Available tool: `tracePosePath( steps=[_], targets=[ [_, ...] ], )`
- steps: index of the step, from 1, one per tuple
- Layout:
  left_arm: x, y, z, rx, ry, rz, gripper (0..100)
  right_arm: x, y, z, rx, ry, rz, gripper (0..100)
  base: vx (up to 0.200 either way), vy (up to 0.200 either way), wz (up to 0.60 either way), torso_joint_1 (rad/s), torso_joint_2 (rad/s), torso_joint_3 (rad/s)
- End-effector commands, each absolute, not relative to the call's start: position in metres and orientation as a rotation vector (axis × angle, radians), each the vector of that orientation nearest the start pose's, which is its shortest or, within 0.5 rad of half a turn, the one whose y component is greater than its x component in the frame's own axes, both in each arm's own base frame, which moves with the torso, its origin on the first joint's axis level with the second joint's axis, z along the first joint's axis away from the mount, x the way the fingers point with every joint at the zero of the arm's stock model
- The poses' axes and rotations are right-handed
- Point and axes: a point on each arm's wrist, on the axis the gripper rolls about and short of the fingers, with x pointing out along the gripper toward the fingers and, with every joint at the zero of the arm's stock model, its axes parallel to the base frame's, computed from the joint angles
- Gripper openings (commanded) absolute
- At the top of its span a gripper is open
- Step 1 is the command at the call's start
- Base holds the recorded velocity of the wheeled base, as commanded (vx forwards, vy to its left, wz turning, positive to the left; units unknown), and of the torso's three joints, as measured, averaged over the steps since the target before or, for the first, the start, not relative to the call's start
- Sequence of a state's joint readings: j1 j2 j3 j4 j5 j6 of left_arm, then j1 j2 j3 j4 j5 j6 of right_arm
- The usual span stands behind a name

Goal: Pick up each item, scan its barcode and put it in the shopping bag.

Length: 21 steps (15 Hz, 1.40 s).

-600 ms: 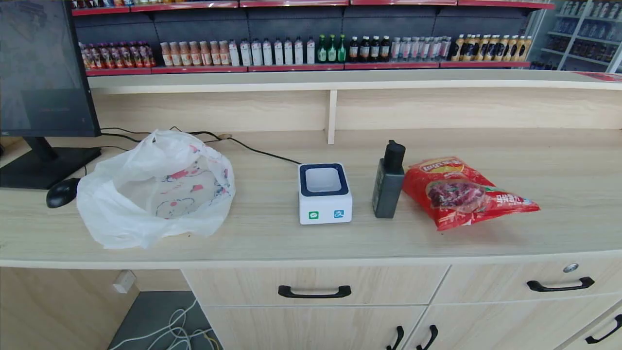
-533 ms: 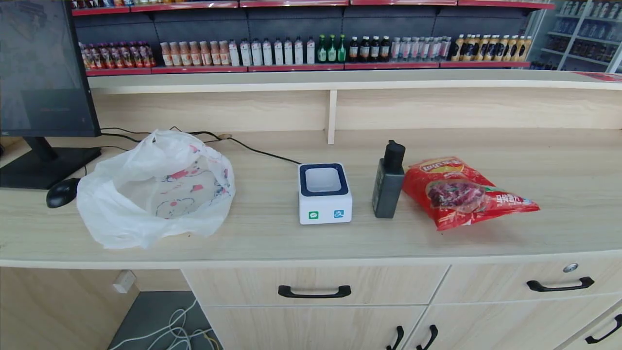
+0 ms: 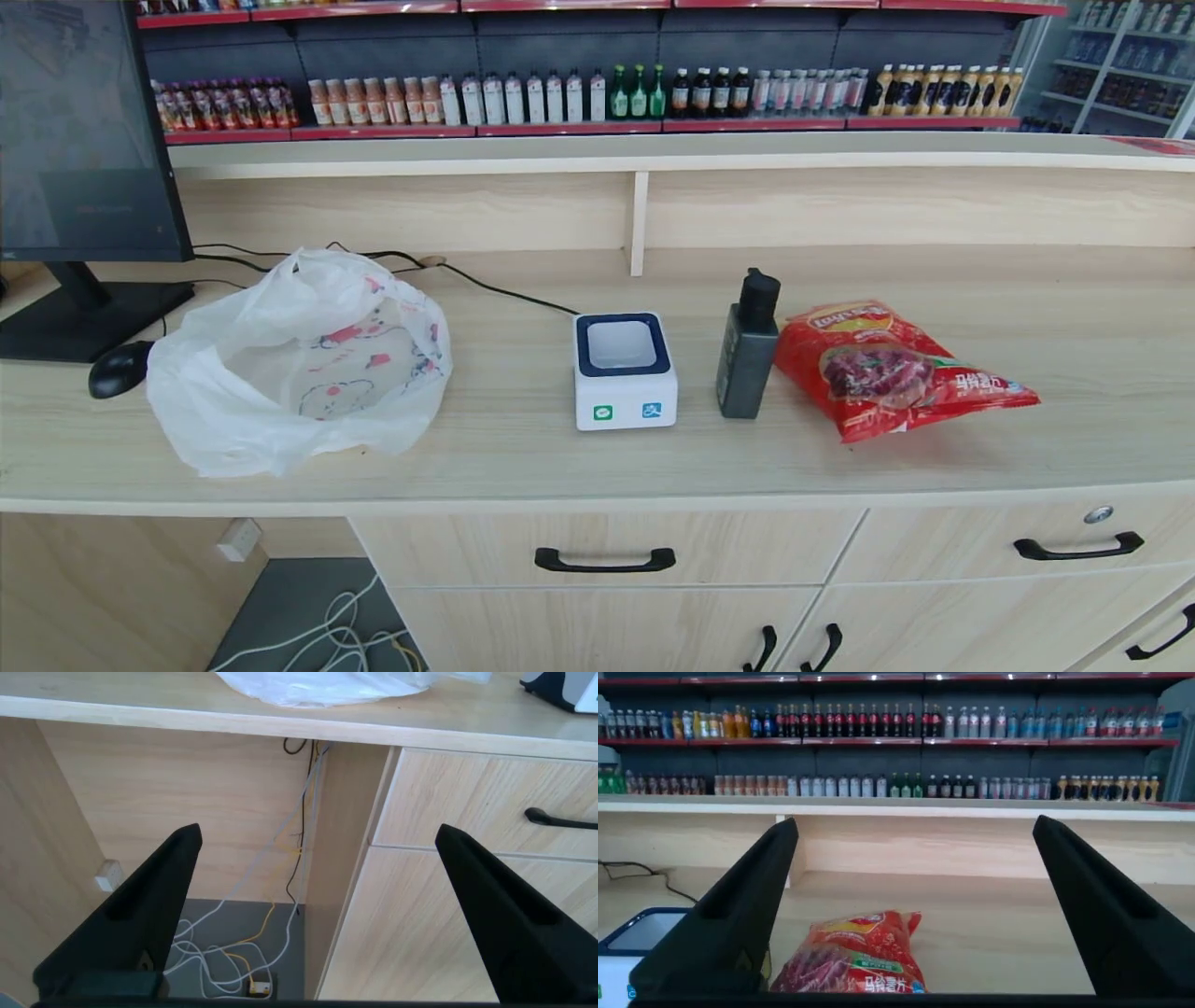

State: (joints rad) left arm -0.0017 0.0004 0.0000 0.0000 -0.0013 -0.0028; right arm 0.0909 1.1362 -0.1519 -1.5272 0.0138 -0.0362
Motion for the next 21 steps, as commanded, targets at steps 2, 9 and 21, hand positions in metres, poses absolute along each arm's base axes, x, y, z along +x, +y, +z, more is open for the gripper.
tracePosePath(
  steps=[2,9,21],
  targets=[
    [-0.023,0.000,0.075,-0.003,0.000,-0.003,100,0.165,0.036,0.199,-0.004,-0.390,0.208,100,0.000,0.000,0.00,0.000,0.00,0.000],
    [-0.023,0.000,0.075,-0.003,0.000,-0.003,100,0.202,0.086,0.199,0.026,-0.360,0.320,100,0.000,0.000,0.00,0.000,0.00,0.000],
    [-0.023,0.000,0.075,-0.003,0.000,-0.003,100,0.238,0.153,0.163,0.116,-0.211,0.287,100,0.000,0.000,0.00,0.000,0.00,0.000]
  ],
)
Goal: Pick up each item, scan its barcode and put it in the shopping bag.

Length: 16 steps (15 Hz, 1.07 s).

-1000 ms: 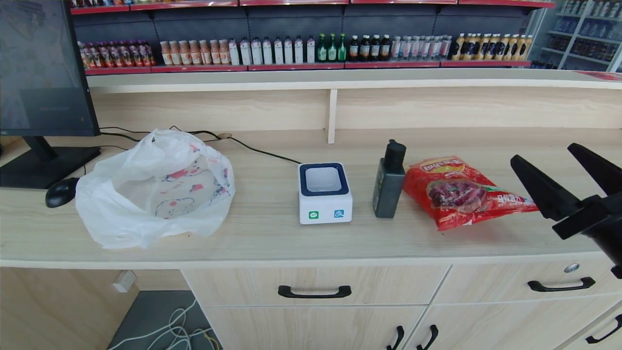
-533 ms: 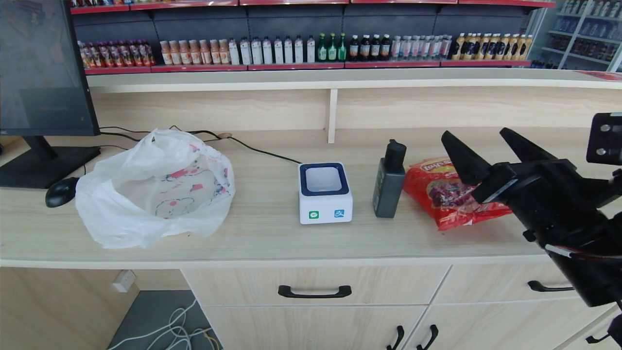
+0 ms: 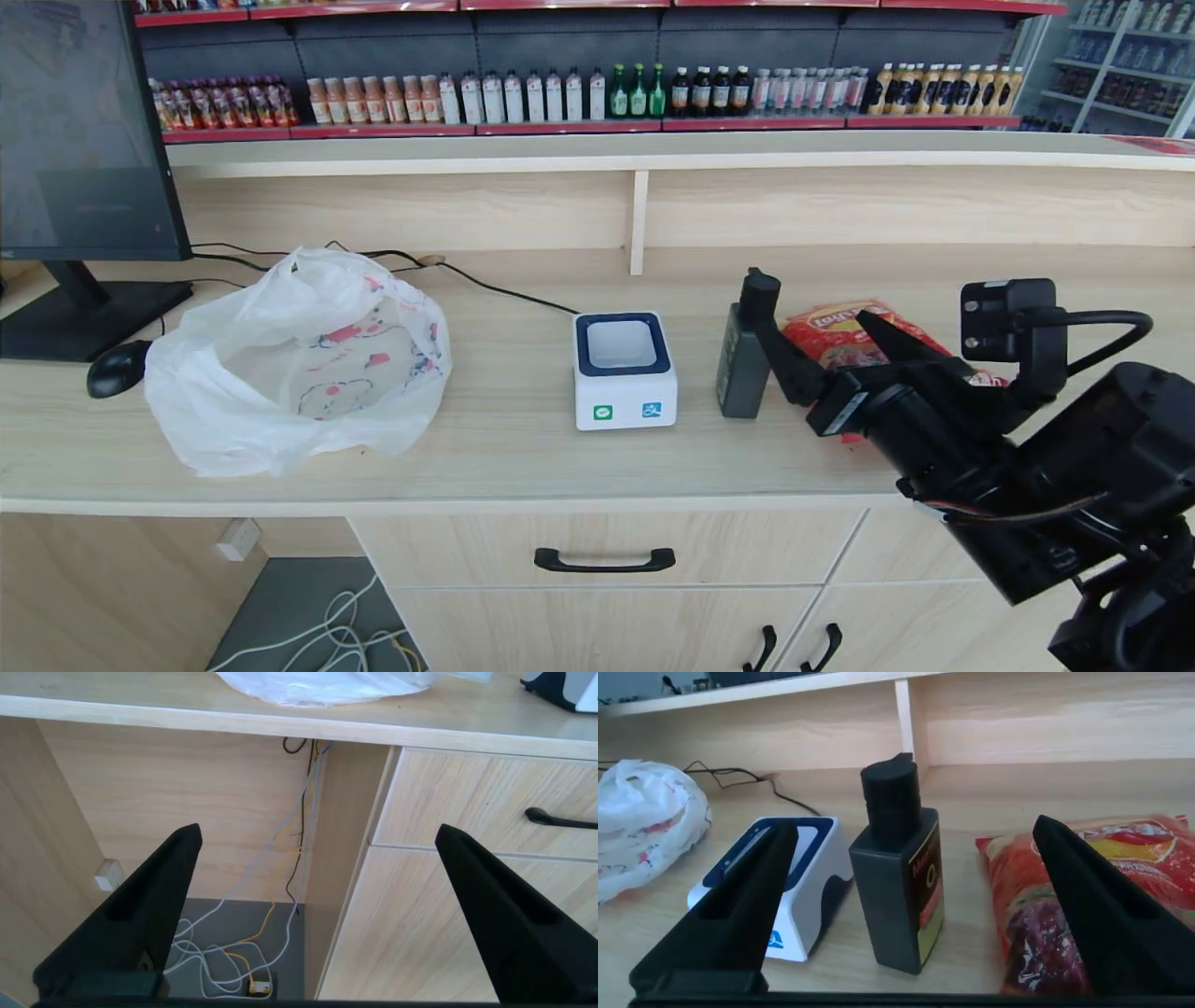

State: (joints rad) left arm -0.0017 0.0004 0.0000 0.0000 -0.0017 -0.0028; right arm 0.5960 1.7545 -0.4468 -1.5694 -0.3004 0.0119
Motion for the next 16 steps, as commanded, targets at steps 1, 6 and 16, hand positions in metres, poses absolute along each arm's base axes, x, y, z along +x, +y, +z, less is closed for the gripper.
tracePosePath(
  steps=[1,6,16],
  targets=[
    [-0.023,0.000,0.075,-0.003,0.000,-0.003,100,0.242,0.156,0.162,0.116,-0.211,0.285,100,0.000,0.000,0.00,0.000,0.00,0.000],
    [-0.023,0.000,0.075,-0.002,0.000,-0.003,100,0.268,0.173,0.161,0.124,-0.239,0.239,100,0.000,0.000,0.00,0.000,0.00,0.000],
    [-0.023,0.000,0.075,-0.002,0.000,-0.003,100,0.279,0.182,0.142,0.103,-0.194,0.229,100,0.000,0.000,0.00,0.000,0.00,0.000]
  ],
)
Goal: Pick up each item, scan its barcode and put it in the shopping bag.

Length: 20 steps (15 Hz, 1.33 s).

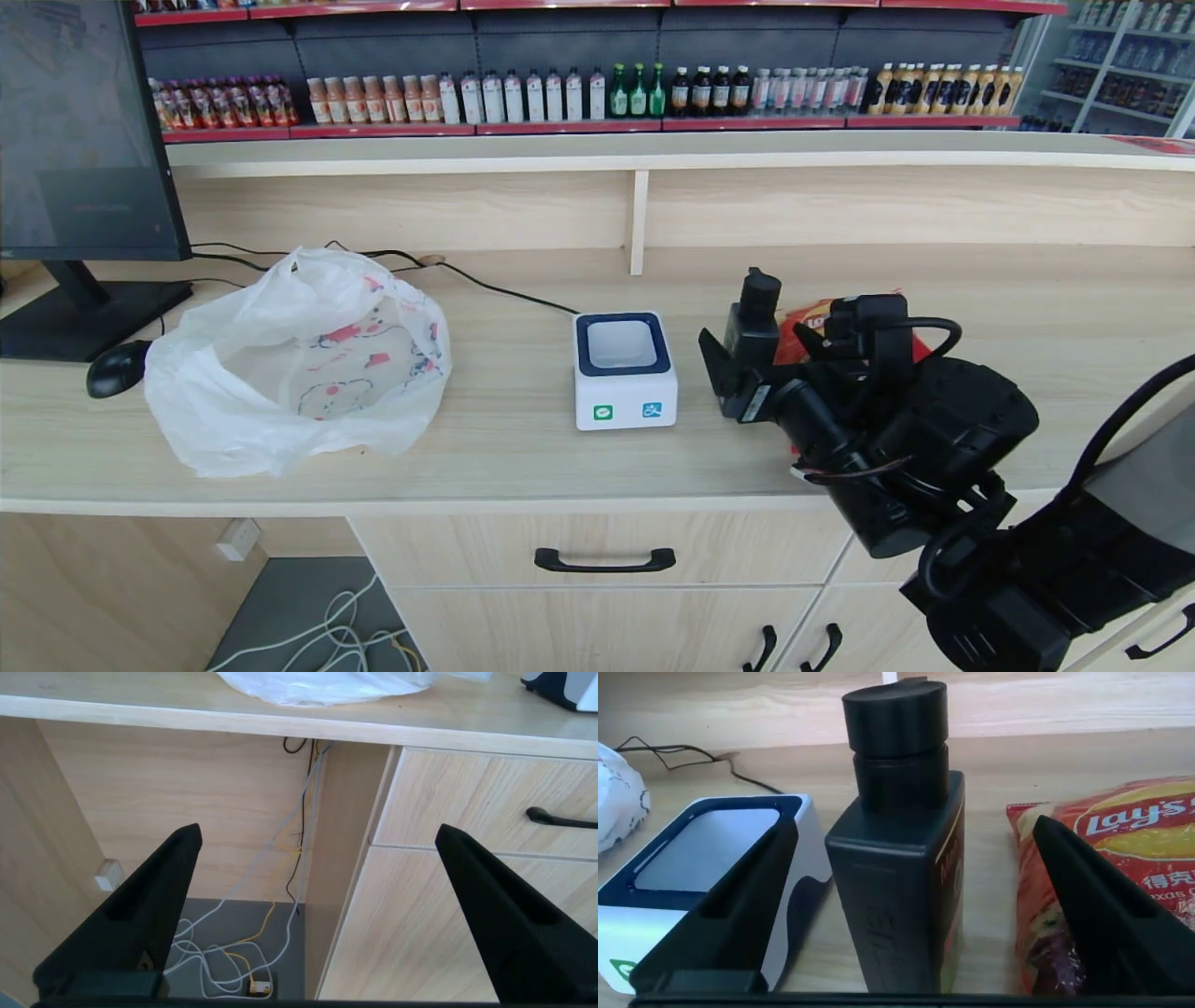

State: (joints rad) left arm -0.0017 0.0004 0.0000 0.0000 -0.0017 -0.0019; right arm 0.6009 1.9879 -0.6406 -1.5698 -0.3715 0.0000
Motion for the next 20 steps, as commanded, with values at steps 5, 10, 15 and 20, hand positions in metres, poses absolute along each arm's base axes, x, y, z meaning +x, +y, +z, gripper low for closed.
tracePosePath(
  steps=[5,10,15,20],
  targets=[
    [-0.023,0.000,0.076,-0.005,-0.002,-0.003,100,0.283,0.184,0.131,0.098,-0.166,0.230,100,0.000,0.000,0.00,0.000,0.00,0.000],
    [-0.023,0.000,0.076,-0.006,-0.003,-0.003,100,0.289,0.186,0.130,0.116,-0.172,0.225,100,0.000,0.000,0.00,0.000,0.00,0.000],
    [-0.023,0.000,0.076,-0.006,-0.003,-0.003,100,0.292,0.188,0.126,0.125,-0.160,0.227,0,0.000,0.000,0.00,0.000,0.00,0.000],
    [-0.023,0.000,0.076,-0.006,-0.003,-0.003,100,0.291,0.187,0.124,0.128,-0.154,0.227,0,0.000,0.000,0.00,0.000,0.00,0.000]
  ],
)
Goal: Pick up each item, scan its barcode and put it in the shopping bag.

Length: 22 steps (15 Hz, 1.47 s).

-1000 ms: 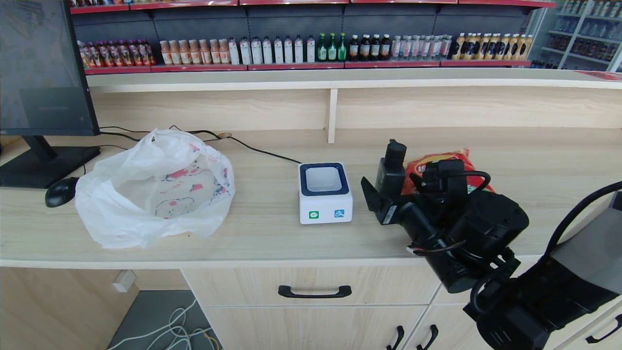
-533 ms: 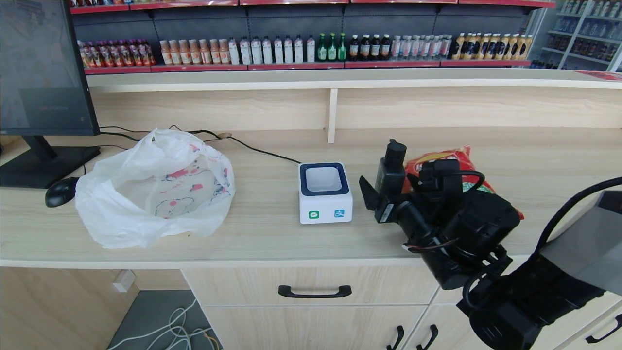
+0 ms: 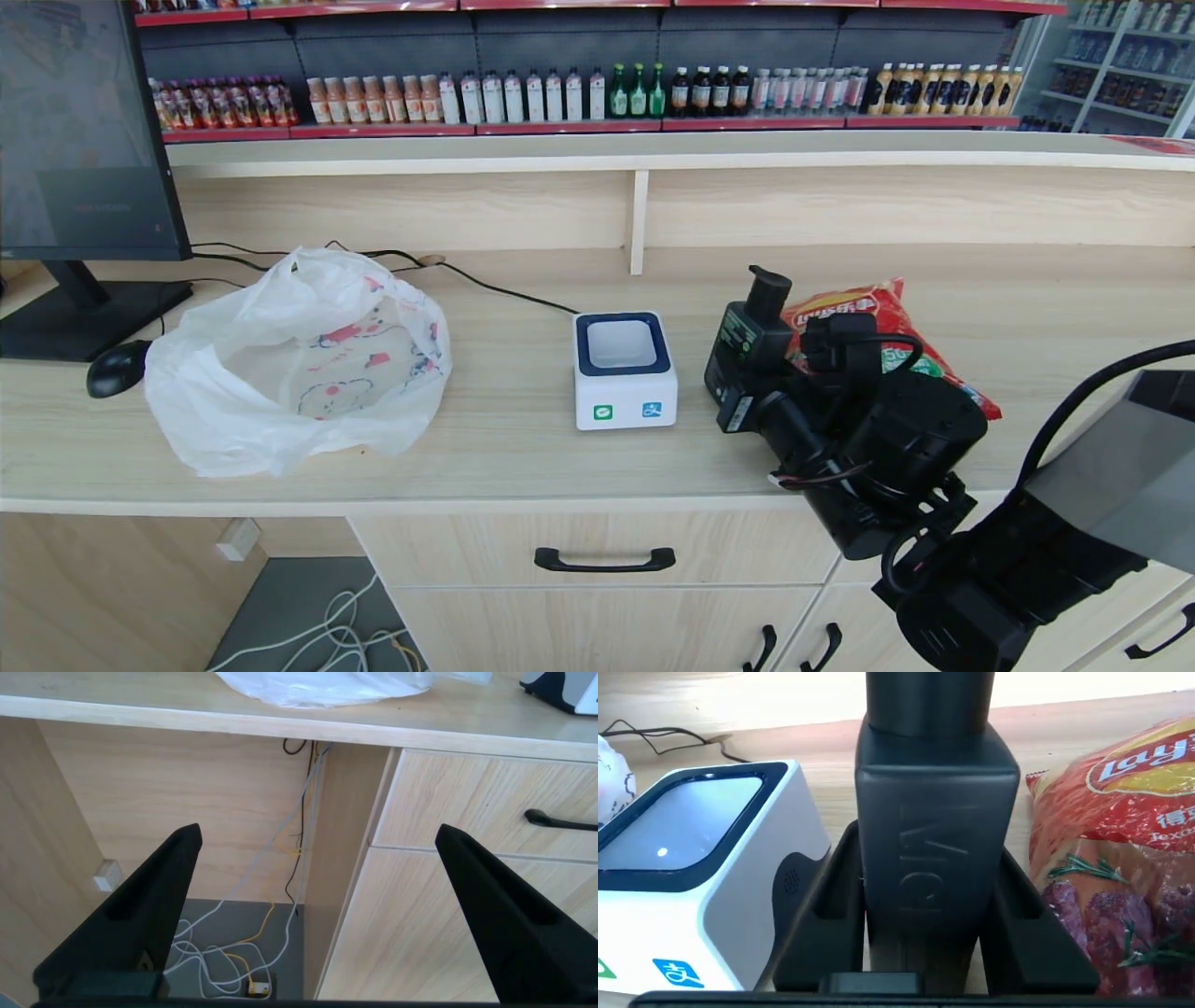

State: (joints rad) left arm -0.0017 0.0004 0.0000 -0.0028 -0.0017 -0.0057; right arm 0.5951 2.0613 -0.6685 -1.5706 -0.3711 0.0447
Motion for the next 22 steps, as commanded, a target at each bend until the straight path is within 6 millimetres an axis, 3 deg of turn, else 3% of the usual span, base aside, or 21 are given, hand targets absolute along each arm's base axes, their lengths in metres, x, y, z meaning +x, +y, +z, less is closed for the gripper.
tracePosePath(
  steps=[1,7,13,16,20,21,22],
  targets=[
    [-0.023,0.000,0.076,-0.006,-0.003,-0.003,100,0.291,0.187,0.124,0.128,-0.154,0.227,0,0.000,0.000,0.00,0.000,0.00,0.000],
    [-0.023,0.000,0.076,-0.005,-0.003,-0.003,100,0.287,0.185,0.133,0.139,-0.176,0.229,0,0.000,0.000,0.00,0.000,0.00,0.000],
    [-0.023,0.000,0.076,-0.002,-0.002,-0.003,100,0.274,0.181,0.154,0.163,-0.226,0.271,0,0.000,0.000,0.00,0.000,0.00,0.000],
    [-0.023,0.000,0.076,-0.002,-0.002,-0.003,100,0.257,0.190,0.164,0.182,-0.243,0.323,0,0.000,0.000,0.00,0.000,0.00,0.000],
    [-0.023,0.000,0.076,-0.002,-0.002,-0.003,100,0.232,0.178,0.181,0.200,-0.273,0.347,0,0.000,0.000,0.00,0.000,0.00,0.000],
    [-0.023,0.000,0.076,-0.002,-0.002,-0.003,100,0.216,0.172,0.194,0.220,-0.306,0.385,0,0.000,0.000,0.00,0.000,0.00,0.000],
    [-0.023,0.000,0.076,-0.002,-0.002,-0.003,100,0.200,0.166,0.195,0.218,-0.297,0.413,0,0.000,0.000,0.00,0.000,0.00,0.000]
  ],
)
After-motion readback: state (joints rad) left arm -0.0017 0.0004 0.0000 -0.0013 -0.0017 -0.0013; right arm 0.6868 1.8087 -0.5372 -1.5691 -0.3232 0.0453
